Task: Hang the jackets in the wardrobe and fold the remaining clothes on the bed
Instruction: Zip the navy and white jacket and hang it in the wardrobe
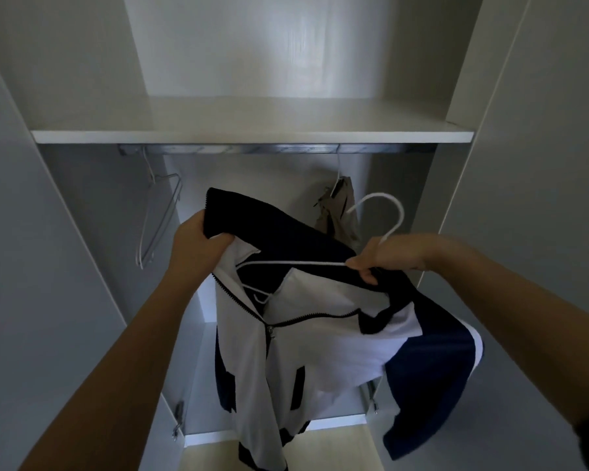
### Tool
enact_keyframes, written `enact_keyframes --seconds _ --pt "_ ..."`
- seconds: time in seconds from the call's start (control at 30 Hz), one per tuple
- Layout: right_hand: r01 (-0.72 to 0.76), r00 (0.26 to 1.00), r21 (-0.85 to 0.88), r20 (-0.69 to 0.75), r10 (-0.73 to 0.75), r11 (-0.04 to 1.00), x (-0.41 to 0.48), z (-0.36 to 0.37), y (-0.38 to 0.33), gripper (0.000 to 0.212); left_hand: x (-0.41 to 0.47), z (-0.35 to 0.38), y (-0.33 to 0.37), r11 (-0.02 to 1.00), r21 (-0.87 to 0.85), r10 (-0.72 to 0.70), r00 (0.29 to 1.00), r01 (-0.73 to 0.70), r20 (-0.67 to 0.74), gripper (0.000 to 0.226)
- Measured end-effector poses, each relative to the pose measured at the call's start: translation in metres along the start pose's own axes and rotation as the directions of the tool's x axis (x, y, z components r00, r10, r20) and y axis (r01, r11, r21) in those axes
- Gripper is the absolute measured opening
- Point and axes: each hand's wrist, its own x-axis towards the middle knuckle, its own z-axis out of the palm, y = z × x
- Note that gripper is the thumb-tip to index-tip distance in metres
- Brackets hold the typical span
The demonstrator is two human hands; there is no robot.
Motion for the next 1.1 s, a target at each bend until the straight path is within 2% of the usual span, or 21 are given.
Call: enact_keyframes --seconds 0.07,0.17,0.27,0.33,0.37,0.4,0.43,0.47,0.5,0.53,0.57,0.6,0.63,0.67,0.7,0.73,0.8,0.9,0.97,1.07,1.1 --pt "-0.041 0.997 -0.061 -0.072 0.036 0.997 0.013 0.011 -0.010 0.055 -0.006 0.009 0.010 0.999 -0.011 0.049 0.999 -0.049 0.010 0.013" --pt "-0.057 0.979 -0.062 -0.198 0.044 0.996 0.033 0.029 -0.022 0.052 -0.022 0.024 0.026 0.992 -0.082 0.098 0.994 -0.094 0.055 0.021" --pt "0.015 0.935 0.146 -0.352 0.038 0.989 0.046 0.047 -0.027 0.041 -0.041 0.033 0.037 0.987 -0.068 0.155 0.980 -0.147 0.127 0.025" --pt "0.126 0.850 0.301 -0.525 0.054 0.945 0.046 0.045 -0.030 0.042 -0.049 0.026 0.037 0.991 -0.063 0.132 0.967 -0.121 0.219 0.025" --pt "0.173 0.802 0.350 -0.593 0.074 0.921 0.043 0.040 -0.030 0.043 -0.050 0.018 0.033 0.996 -0.027 0.091 0.939 -0.087 0.333 0.023" --pt "0.211 0.771 0.385 -0.630 0.089 0.898 0.039 0.035 -0.031 0.044 -0.052 0.008 0.028 0.999 0.033 0.021 0.866 -0.043 0.500 0.021" --pt "0.242 0.763 0.408 -0.641 0.088 0.880 0.034 0.029 -0.031 0.045 -0.052 -0.002 0.022 0.995 0.099 -0.058 0.757 -0.009 0.651 0.015" --pt "0.264 0.769 0.409 -0.636 0.066 0.874 0.029 0.026 -0.032 0.046 -0.051 -0.011 0.017 0.992 0.126 -0.090 0.703 0.000 0.705 0.006" --pt "0.279 0.780 0.390 -0.625 0.030 0.877 0.026 0.024 -0.034 0.047 -0.046 -0.017 0.014 0.992 0.124 -0.073 0.754 -0.011 0.652 0.007" --pt "0.292 0.789 0.362 -0.615 -0.009 0.885 0.025 0.023 -0.036 0.047 -0.038 -0.022 0.012 0.993 0.102 -0.004 0.876 -0.052 0.482 0.013" --pt "0.302 0.794 0.335 -0.606 -0.041 0.892 0.025 0.022 -0.039 0.048 -0.027 -0.026 0.010 0.972 0.138 0.149 0.951 -0.191 0.269 0.013" --pt "0.311 0.798 0.311 -0.599 -0.069 0.898 0.028 0.021 -0.042 0.048 -0.014 -0.028 0.011 0.904 0.231 0.323 0.929 -0.358 0.179 0.007" --pt "0.317 0.801 0.289 -0.592 -0.091 0.903 0.030 0.020 -0.047 0.048 -0.003 -0.027 0.016 0.807 0.316 0.444 0.866 -0.498 0.231 0.010" --pt "0.320 0.804 0.264 -0.584 -0.114 0.910 0.034 0.018 -0.051 0.048 0.007 -0.021 0.015 0.723 0.360 0.478 0.803 -0.589 0.356 0.019" --pt "0.322 0.808 0.245 -0.575 -0.130 0.915 0.038 0.017 -0.055 0.047 0.015 -0.014 0.012 0.697 0.369 0.437 0.772 -0.615 0.461 0.019" --pt "0.318 0.812 0.226 -0.566 -0.142 0.921 0.043 0.015 -0.057 0.046 0.021 -0.007 0.008 0.703 0.366 0.408 0.767 -0.610 0.495 0.014" --pt "0.305 0.821 0.238 -0.557 -0.127 0.922 0.049 0.011 -0.057 0.041 0.032 0.001 -0.006 0.719 0.352 0.423 0.780 -0.599 0.462 0.021" --pt "0.301 0.819 0.431 -0.574 0.001 0.851 0.056 0.001 -0.041 0.030 0.054 -0.001 -0.039 0.844 0.221 0.364 0.825 -0.489 0.432 0.021" --pt "0.314 0.857 0.507 -0.516 -0.010 0.803 0.060 -0.002 -0.028 0.022 0.069 -0.005 -0.062 0.914 0.145 0.290 0.860 -0.379 0.420 0.018" --pt "0.240 0.913 0.291 -0.391 -0.114 0.926 0.089 0.015 -0.018 0.059 0.092 0.000 -0.095 0.947 0.128 0.207 0.862 -0.296 0.462 0.021" --pt "0.219 0.904 0.235 -0.415 -0.106 0.947 0.105 0.023 -0.017 0.060 0.100 0.003 -0.104 0.948 0.144 0.181 0.851 -0.285 0.493 0.025"
